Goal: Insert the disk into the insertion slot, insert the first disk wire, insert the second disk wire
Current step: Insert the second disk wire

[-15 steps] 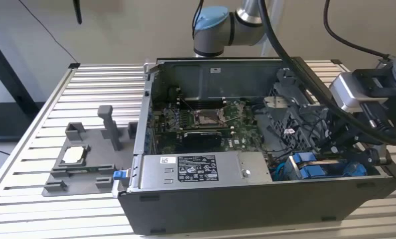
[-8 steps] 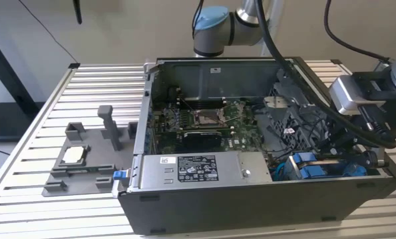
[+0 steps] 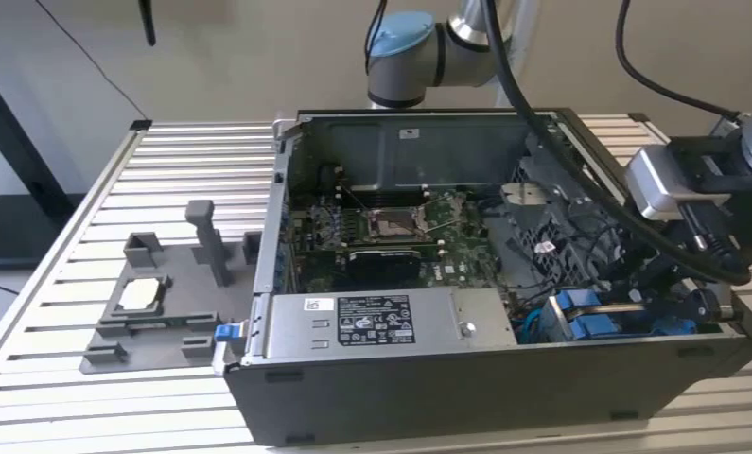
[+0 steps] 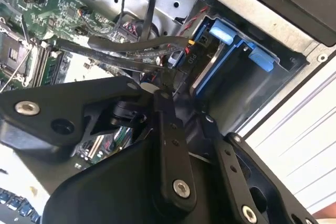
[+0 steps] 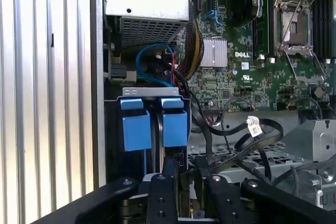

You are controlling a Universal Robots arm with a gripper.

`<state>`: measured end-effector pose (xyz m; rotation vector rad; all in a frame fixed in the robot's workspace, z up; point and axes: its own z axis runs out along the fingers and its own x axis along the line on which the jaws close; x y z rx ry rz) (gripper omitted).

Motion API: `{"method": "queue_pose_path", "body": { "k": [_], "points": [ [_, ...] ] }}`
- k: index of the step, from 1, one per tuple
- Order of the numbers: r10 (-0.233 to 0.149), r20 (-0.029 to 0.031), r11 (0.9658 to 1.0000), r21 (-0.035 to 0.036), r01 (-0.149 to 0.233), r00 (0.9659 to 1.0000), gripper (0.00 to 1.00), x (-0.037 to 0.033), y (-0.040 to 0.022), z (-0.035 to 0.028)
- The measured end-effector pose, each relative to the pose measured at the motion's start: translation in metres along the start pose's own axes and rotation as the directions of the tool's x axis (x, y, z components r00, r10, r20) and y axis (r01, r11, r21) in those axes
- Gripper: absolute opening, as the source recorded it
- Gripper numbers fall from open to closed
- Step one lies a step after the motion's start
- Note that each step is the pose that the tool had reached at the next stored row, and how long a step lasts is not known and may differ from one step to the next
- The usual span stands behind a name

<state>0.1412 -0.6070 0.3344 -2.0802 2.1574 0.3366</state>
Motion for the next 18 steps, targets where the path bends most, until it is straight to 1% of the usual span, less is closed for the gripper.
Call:
{"method": "queue_pose_path", "body": {
  "k": [3,8,13,18],
  "points": [
    [0.001,-0.0001,1.0000,-0.0035,-0.001,1.0000,0.30,-0.0007,0.0001,-0.0029],
    [0.008,0.0002,1.0000,-0.0034,-0.008,1.0000,0.30,-0.0025,0.0007,-0.0102],
    [0.009,0.0004,1.0000,-0.0035,-0.009,1.0000,0.30,-0.0051,0.0015,-0.0206],
    [0.010,0.0003,0.9999,-0.0037,-0.010,1.0000,0.30,-0.0087,0.0026,-0.0348]
  ]
}}
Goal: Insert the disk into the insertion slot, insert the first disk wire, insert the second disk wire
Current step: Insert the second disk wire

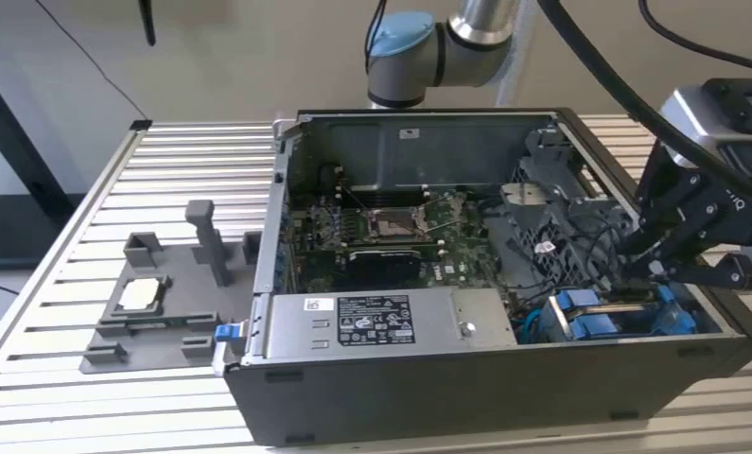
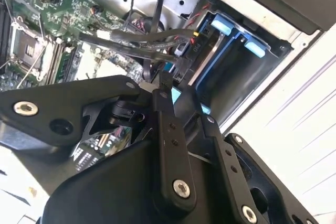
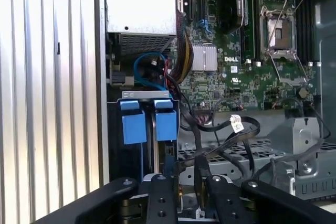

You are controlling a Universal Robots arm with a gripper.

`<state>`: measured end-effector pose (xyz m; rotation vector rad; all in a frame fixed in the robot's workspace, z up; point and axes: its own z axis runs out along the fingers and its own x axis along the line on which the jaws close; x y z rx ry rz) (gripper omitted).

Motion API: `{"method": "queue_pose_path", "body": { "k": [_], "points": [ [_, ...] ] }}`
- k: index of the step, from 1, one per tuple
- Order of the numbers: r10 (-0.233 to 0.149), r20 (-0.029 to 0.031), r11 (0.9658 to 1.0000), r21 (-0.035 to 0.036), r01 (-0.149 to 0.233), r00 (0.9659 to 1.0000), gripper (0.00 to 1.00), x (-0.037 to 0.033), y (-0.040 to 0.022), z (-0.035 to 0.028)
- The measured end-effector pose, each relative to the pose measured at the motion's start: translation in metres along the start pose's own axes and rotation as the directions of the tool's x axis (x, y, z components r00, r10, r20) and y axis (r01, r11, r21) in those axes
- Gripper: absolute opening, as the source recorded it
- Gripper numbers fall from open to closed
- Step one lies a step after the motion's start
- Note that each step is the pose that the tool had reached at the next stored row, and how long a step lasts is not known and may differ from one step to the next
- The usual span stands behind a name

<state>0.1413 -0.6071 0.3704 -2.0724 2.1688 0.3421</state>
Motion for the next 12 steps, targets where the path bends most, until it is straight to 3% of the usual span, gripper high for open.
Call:
{"method": "queue_pose_path", "body": {
  "k": [4,12],
  "points": [
    [0.000,0.0003,1.0000,0.0000,0.000,1.0000,0.30,-0.0020,0.0006,-0.0078],
    [0.000,0.0001,1.0000,0.0000,0.000,1.0000,0.30,-0.0022,0.0007,-0.0089]
  ]
}}
